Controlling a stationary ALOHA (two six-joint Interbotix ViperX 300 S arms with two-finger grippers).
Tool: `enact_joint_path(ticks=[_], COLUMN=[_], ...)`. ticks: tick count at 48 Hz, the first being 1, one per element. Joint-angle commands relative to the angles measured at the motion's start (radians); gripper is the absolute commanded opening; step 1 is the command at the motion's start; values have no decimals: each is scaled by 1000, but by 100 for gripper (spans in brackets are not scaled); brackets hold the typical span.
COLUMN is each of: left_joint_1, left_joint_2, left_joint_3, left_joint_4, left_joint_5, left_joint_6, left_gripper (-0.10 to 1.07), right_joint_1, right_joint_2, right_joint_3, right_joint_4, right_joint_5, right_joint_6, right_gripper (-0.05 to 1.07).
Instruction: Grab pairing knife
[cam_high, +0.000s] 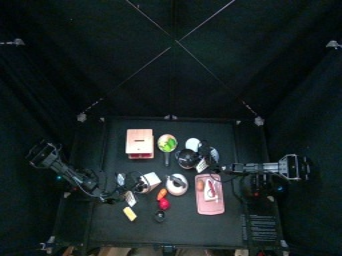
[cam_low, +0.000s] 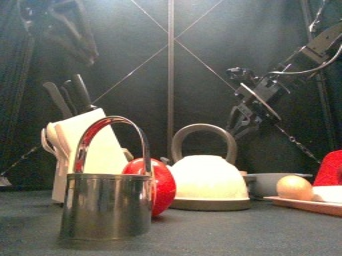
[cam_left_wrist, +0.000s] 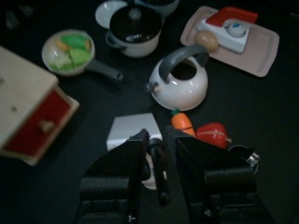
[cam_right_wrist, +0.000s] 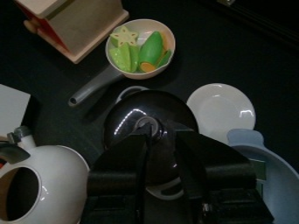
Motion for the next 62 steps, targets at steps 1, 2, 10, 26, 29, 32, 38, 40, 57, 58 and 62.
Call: enact_joint_path(ticks=[1,2,10,26,29,32,38,40,57,58,62], left_joint_1=[-32,-40,-106,-130,-130,-130,-130,-130,-129,-129,-127], left_joint_2=[-5,-5,3,71,71,72,75,78,92,92,92], left_joint_3=[-2,0,2,18,25,34,43,44,54,57,64], left_joint_4=[14,17,6,-44,-48,-55,-74,-80,-87,-87,-87], left_joint_5=[5,6,8,51,51,52,51,51,29,29,26], left_joint_6=[-91,-104,-170,-173,-176,-178,-181,-183,-181,-181,-179], left_gripper=[68,68,68,68,68,68,68,68,68,68,68], right_joint_1=[-9,-9,-9,-9,-11,-11,-11,-11,-12,-11,-11], right_joint_2=[-9,-9,-9,-9,-8,-6,-5,-3,-2,-2,0], right_joint_3=[-20,-20,-21,-23,-21,-23,-23,-23,-25,-26,-26], right_joint_4=[-8,-8,-5,-8,-8,-8,-8,-8,-8,-8,-6], right_joint_5=[0,0,-2,-12,-12,-12,-12,-12,-12,-12,-12], right_joint_6=[-2,-2,-2,-2,-2,-2,-2,-2,0,-2,0], right_gripper=[65,65,65,65,65,65,65,65,65,65,65])
